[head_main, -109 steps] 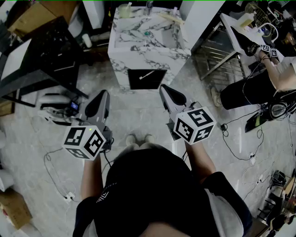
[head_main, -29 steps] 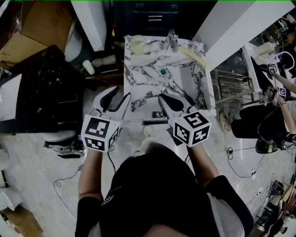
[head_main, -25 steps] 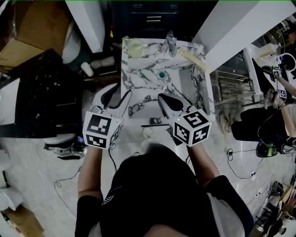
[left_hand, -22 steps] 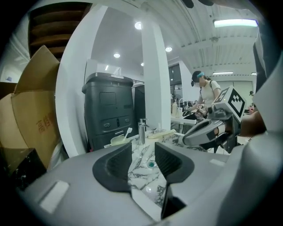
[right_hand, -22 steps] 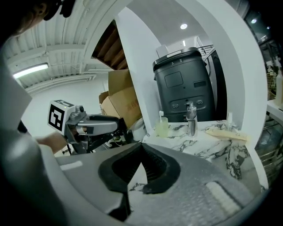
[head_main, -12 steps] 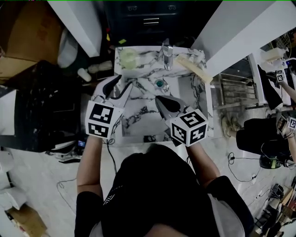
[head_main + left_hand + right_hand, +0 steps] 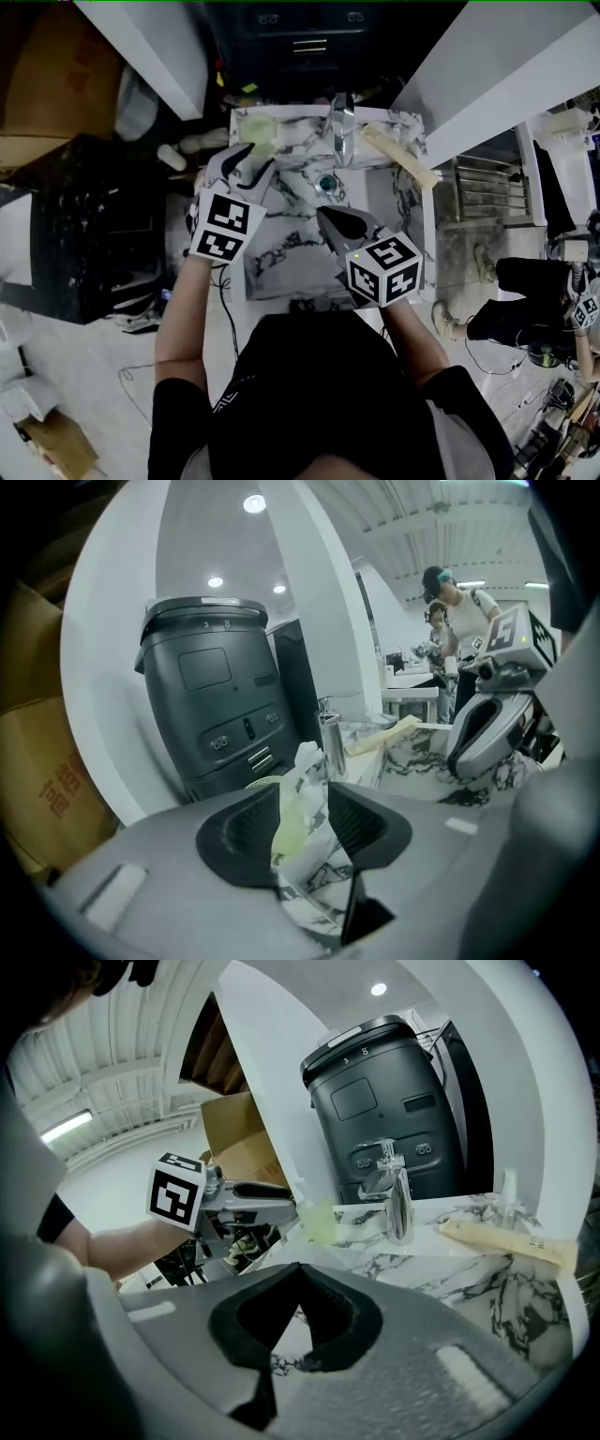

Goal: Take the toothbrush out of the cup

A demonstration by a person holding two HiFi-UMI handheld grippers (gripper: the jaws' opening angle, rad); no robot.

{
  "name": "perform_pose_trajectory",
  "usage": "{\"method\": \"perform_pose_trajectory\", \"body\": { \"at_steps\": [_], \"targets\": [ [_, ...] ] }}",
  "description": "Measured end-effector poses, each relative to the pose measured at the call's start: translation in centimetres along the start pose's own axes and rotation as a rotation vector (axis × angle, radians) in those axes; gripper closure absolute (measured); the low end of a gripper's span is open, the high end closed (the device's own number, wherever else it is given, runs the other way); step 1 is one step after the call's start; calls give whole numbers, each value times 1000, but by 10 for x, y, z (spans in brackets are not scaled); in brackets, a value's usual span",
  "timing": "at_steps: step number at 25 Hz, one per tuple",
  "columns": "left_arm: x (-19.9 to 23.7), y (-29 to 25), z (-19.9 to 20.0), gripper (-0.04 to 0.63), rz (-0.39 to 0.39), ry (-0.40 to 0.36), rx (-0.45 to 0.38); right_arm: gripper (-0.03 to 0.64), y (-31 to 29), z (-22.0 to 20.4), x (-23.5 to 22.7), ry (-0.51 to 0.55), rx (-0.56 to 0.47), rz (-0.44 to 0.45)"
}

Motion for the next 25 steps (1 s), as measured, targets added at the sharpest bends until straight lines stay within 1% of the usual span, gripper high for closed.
{"method": "perform_pose_trajectory", "body": {
  "at_steps": [2,8,13,17,25],
  "targets": [
    [3,-10,0,414,-4,-16,9,614,-2,0,-6,-9,8,-4],
    [7,-29,6,424,-15,-31,7,614,-7,-1,-17,-25,30,-6],
    [6,-34,5,469,-29,-19,4,614,-8,-5,-19,-33,47,7],
    [9,-32,5,520,-8,-27,2,615,-11,-7,-21,-41,55,14],
    [14,-27,6,545,24,-44,-25,614,-14,-9,-21,-39,57,22]
  ]
}}
Point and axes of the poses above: the fingertips, and each gripper's own axes: y backward along the fingers, x to its left, z out of its top, the point moved 7 cm from there along y, backward along the fingers, and after that the axes turned 1 degree about -y, right-handed, at the moved point
